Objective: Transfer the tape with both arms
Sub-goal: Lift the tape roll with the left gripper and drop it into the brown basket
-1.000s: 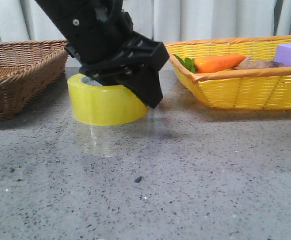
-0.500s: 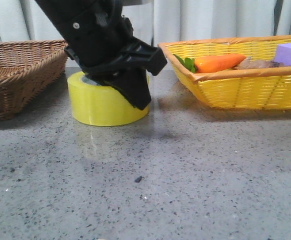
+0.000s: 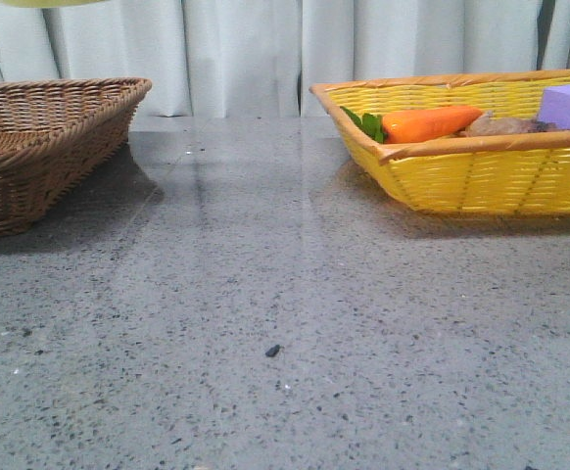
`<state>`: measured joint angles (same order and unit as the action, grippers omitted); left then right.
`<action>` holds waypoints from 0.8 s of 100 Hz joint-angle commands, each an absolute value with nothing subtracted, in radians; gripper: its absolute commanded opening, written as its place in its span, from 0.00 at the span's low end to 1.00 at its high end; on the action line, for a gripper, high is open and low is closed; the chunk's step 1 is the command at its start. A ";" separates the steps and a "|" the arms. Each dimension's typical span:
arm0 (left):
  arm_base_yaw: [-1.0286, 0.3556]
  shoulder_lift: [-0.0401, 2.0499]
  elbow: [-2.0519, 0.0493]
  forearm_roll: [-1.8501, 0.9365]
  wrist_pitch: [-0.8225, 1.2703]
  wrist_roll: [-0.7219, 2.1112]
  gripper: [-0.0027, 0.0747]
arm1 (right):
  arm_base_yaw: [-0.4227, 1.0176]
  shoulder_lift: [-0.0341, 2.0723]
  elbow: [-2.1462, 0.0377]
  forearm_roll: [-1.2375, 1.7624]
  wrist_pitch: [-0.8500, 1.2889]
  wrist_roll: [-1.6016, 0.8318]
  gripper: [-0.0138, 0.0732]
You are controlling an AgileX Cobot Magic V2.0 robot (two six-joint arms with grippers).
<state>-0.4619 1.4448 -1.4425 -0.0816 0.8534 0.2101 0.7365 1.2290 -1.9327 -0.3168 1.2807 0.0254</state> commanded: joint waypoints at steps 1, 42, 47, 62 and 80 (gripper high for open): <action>-0.381 1.405 -1.457 -0.075 0.841 0.208 0.01 | 0.728 1.212 -1.954 -0.347 1.267 0.021 0.07; -0.267 1.464 -1.225 -0.081 0.647 0.208 0.01 | 0.728 1.212 -1.904 -0.345 1.256 0.021 0.07; -0.267 1.474 -1.215 -0.083 0.639 0.208 0.01 | 0.728 1.212 -1.902 -0.345 1.256 0.021 0.07; -0.267 1.500 -1.211 -0.085 0.637 0.208 0.01 | 0.728 1.212 -1.899 -0.345 1.245 0.021 0.07; -0.267 1.516 -1.211 -0.111 0.639 0.208 0.20 | 0.728 1.212 -1.899 -0.345 1.247 0.021 0.07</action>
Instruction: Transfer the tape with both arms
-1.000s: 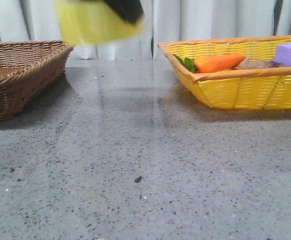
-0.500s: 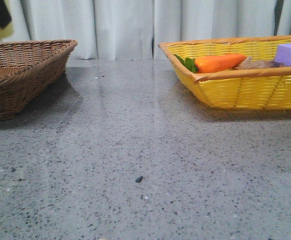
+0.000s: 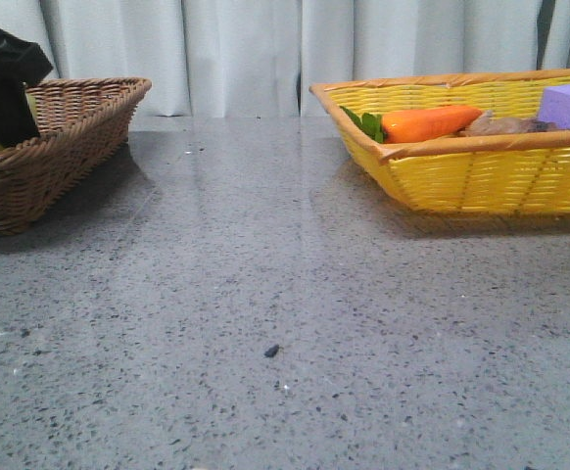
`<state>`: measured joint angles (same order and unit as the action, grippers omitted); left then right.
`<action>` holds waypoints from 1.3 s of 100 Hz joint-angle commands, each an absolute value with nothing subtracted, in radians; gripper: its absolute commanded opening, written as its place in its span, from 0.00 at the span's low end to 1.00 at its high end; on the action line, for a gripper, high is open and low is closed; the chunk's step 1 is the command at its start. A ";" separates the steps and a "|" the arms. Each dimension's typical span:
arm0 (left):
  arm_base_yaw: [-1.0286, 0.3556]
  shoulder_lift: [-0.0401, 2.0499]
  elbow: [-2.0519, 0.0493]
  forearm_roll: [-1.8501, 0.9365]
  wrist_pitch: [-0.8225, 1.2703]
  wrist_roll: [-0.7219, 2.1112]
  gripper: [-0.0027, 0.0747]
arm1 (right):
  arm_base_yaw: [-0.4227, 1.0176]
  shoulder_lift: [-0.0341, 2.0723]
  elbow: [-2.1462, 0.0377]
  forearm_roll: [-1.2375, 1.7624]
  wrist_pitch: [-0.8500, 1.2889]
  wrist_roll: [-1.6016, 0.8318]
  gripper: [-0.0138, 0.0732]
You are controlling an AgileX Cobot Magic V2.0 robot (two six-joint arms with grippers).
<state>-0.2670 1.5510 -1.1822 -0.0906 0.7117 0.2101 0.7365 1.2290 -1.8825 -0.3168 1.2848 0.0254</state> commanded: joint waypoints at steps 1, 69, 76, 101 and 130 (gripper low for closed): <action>-0.267 1.516 -1.211 -0.111 0.639 0.208 0.22 | 0.728 1.212 -1.899 -0.345 1.247 0.021 0.07; -0.267 1.010 -1.218 -0.201 0.698 0.208 0.02 | 0.728 1.064 -1.732 -0.345 1.133 0.071 0.07; -0.267 0.915 -1.175 -0.215 0.682 0.206 0.01 | 0.728 0.987 -1.637 -0.345 1.075 0.080 0.07; -0.267 0.585 -0.952 -0.221 0.570 0.206 0.01 | 0.728 0.682 -1.226 -0.345 0.785 0.116 0.07; -0.267 0.297 -0.680 -0.230 0.524 0.206 0.01 | 0.728 0.356 -0.811 -0.356 0.482 0.157 0.07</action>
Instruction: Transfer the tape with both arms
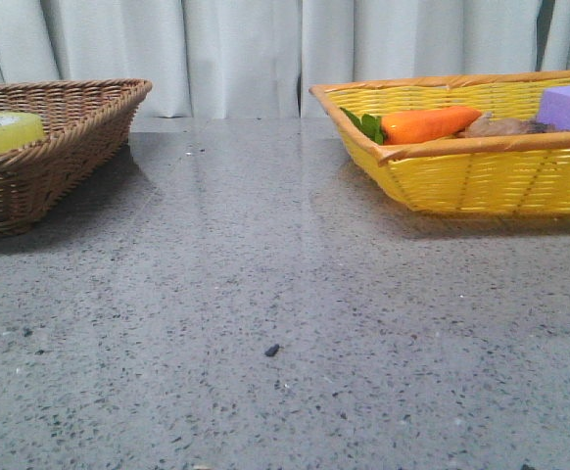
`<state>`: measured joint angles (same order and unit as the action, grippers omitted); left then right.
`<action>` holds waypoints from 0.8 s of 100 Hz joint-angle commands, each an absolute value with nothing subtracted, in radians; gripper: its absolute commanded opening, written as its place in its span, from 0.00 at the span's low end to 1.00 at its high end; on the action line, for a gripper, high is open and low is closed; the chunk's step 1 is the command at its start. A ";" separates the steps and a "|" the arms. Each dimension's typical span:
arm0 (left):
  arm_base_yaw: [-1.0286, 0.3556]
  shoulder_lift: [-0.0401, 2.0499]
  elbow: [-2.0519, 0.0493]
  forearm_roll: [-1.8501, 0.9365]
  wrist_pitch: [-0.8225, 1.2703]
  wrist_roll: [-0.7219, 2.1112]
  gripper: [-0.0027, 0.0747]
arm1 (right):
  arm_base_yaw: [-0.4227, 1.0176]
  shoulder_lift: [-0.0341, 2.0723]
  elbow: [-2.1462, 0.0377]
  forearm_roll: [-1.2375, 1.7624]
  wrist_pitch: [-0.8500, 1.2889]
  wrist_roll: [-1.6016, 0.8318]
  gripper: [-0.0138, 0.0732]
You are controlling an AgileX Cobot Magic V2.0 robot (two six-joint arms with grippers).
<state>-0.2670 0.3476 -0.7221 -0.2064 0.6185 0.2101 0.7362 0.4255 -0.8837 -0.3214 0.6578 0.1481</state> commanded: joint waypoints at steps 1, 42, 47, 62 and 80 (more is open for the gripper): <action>-0.267 0.285 -0.667 -0.230 0.522 0.206 0.01 | 0.728 0.349 -0.794 -0.362 0.470 0.157 0.07; -0.267 0.040 -0.306 -0.237 0.238 0.206 0.01 | 0.728 0.107 -0.439 -0.607 0.257 0.157 0.07; -0.267 0.036 -0.268 -0.243 0.185 0.206 0.01 | 0.728 0.107 -0.414 -0.619 0.249 0.157 0.07; -0.267 0.036 -0.177 -0.244 0.087 0.206 0.01 | 0.728 0.107 -0.367 -0.619 0.249 0.157 0.07; -0.267 0.036 -0.145 -0.244 0.076 0.206 0.01 | 0.728 0.107 -0.361 -0.618 0.248 0.157 0.07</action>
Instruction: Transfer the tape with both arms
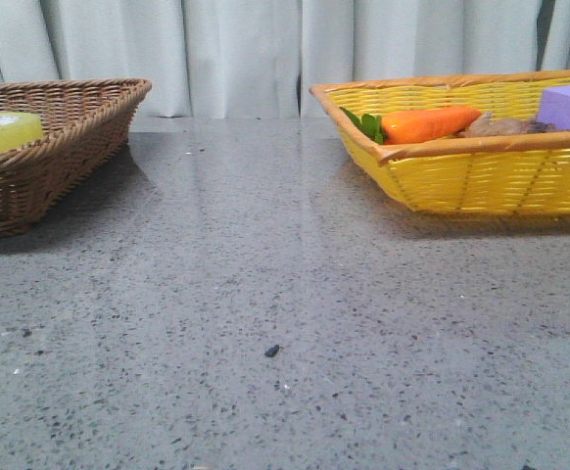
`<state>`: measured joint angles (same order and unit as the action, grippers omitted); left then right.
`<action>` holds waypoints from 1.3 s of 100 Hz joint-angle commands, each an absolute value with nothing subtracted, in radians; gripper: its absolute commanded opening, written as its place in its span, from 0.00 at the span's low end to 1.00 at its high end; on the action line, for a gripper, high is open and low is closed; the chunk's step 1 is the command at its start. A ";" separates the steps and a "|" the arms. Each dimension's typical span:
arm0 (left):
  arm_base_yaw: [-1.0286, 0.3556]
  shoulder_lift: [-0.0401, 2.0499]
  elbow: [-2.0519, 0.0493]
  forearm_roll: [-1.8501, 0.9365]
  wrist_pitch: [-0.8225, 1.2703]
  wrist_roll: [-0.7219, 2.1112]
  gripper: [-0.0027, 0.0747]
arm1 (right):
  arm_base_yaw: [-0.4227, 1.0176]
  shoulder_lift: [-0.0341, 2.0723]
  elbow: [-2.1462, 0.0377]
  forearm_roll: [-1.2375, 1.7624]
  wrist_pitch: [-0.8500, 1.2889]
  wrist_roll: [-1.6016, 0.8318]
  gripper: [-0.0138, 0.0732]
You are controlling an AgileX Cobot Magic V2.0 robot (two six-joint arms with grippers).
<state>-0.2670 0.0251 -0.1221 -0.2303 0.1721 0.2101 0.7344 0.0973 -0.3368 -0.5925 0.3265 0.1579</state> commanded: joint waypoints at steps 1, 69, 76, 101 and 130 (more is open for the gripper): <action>-0.267 0.036 -0.145 -0.244 0.076 0.206 0.01 | 0.728 0.107 -0.361 -0.618 0.248 0.157 0.07; -0.265 0.036 -0.123 -0.180 0.060 0.204 0.01 | 0.728 0.107 -0.361 -0.618 0.248 0.157 0.07; -0.243 0.036 -0.115 -0.076 0.033 0.118 0.01 | 0.728 0.107 -0.361 -0.618 0.248 0.157 0.07; -0.151 0.029 -0.070 0.060 0.025 -0.164 0.01 | 0.728 0.107 -0.361 -0.618 0.248 0.157 0.07; -0.120 -0.035 0.014 0.044 0.176 -0.162 0.01 | 0.728 0.107 -0.361 -0.618 0.251 0.157 0.07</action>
